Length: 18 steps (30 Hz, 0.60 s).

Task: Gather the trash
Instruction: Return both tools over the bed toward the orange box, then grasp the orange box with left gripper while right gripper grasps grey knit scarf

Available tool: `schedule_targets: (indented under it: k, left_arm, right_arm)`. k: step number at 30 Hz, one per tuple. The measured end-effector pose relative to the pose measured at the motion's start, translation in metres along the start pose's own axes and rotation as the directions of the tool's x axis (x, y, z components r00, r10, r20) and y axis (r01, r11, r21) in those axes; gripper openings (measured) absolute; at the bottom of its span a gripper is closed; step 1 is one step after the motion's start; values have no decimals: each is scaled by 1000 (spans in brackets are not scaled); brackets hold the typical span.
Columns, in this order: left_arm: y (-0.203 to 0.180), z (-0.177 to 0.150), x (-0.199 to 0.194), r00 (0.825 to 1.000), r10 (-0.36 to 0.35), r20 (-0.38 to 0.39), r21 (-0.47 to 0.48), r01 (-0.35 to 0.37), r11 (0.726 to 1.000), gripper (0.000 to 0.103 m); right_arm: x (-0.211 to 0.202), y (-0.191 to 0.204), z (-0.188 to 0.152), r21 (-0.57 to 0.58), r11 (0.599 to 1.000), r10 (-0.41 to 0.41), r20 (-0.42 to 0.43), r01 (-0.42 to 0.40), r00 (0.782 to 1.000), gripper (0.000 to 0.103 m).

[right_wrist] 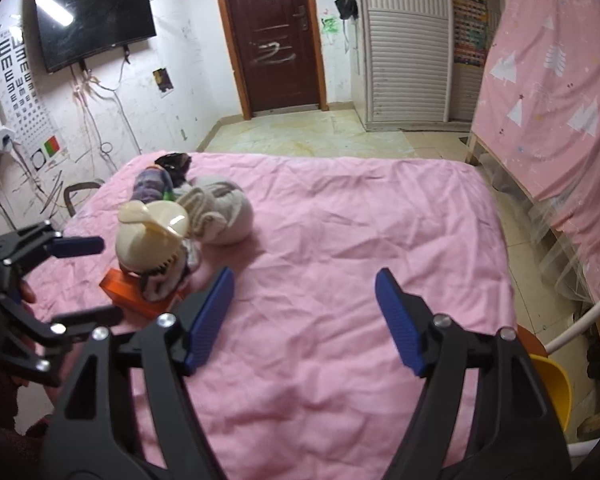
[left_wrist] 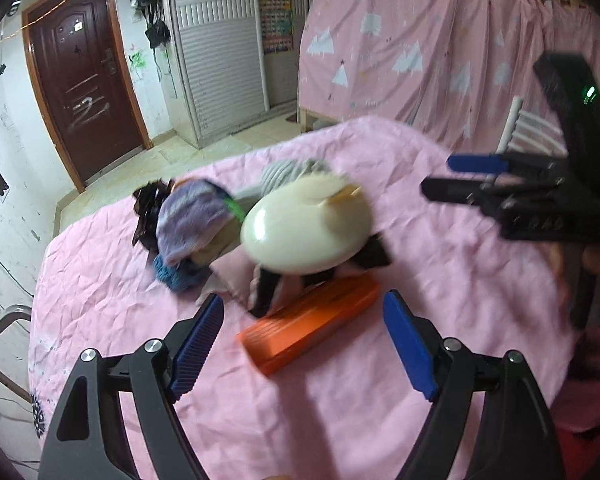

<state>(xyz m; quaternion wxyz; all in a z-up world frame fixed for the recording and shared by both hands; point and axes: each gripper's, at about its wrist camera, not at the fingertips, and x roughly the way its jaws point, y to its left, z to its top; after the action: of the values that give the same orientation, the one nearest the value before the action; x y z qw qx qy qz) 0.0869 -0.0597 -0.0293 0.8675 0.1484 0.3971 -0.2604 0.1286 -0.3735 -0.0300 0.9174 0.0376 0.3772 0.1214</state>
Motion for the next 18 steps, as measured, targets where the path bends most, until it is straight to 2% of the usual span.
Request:
schedule_targets:
  k: [3,12,14,17,18]
  left_arm:
    - [10,-2,12,1000,1,-30,10,-1,1000,73]
    - [10,-4,31,989,-118,-92,68,125,990,72]
    - [7,-5,31,987,-128,-102,75,136,988,59]
    - [2,-6,28,987,-128,-99,95,137,986,43]
    - [1,-7,26,986,-133,-101,94,143,985,41]
  right_arm:
    - [7,7,6,-13,1000,5,-8,-5,1000,70]
    - [13,8,24,-3,1000,27,-6,-27,1000,71]
    - [16,9,31,0,999,39,-4,-39,999,71]
    - [22,13,40,-2,998,66,-9,-66,998,71]
    - [25,15,42,-4,997,75,-13,-75,997,71]
